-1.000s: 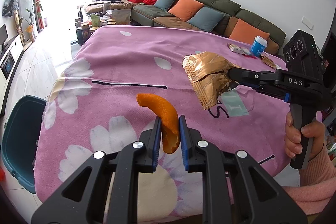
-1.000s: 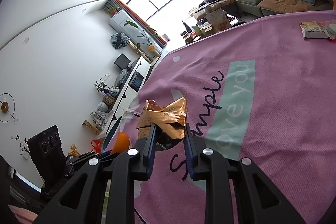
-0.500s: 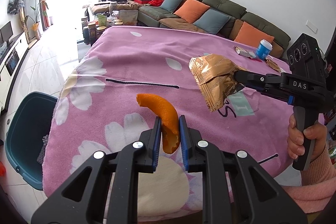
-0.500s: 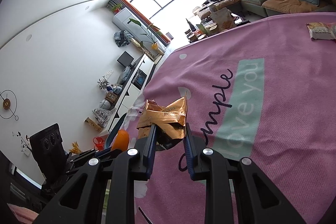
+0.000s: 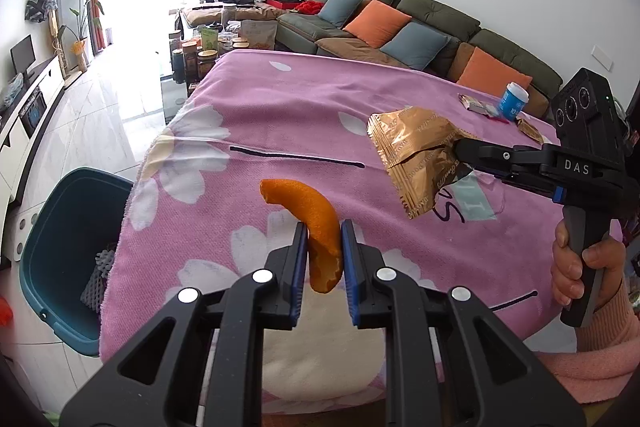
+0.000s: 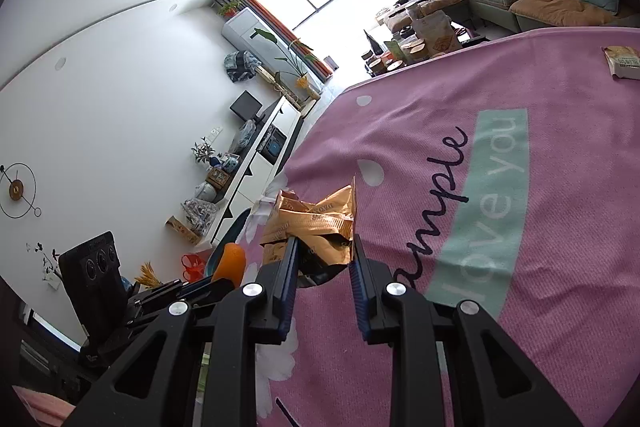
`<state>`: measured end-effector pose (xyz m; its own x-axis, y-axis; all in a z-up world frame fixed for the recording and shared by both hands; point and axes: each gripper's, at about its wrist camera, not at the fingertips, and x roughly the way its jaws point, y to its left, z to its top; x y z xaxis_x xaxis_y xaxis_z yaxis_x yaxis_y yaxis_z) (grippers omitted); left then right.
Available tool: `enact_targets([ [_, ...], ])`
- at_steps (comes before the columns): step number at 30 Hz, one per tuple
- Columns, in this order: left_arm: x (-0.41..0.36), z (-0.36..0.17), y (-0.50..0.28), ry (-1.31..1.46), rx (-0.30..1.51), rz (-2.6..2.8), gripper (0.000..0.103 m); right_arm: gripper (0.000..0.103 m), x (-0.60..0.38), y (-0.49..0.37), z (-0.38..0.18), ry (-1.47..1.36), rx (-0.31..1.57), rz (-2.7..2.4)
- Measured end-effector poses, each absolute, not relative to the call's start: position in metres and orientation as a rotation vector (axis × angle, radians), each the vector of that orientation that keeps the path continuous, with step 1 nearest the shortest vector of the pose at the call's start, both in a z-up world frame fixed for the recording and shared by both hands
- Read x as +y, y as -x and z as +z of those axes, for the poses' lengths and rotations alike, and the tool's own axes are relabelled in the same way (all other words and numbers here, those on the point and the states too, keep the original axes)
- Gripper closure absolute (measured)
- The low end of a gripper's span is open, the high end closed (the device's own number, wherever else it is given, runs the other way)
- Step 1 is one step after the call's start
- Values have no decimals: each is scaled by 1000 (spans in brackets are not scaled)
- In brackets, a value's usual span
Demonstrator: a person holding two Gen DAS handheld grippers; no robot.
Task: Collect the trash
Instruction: 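Carry the orange peel and gold wrapper over to the teal bin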
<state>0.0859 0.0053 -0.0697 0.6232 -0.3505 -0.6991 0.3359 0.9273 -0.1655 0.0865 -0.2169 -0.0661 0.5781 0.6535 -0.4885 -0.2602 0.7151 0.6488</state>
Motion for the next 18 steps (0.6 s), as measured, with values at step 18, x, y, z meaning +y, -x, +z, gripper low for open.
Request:
enact_targets([
  [18,26,-66,-83,33,798,-348,86,80,-190,-92,-67,-536,802,616],
])
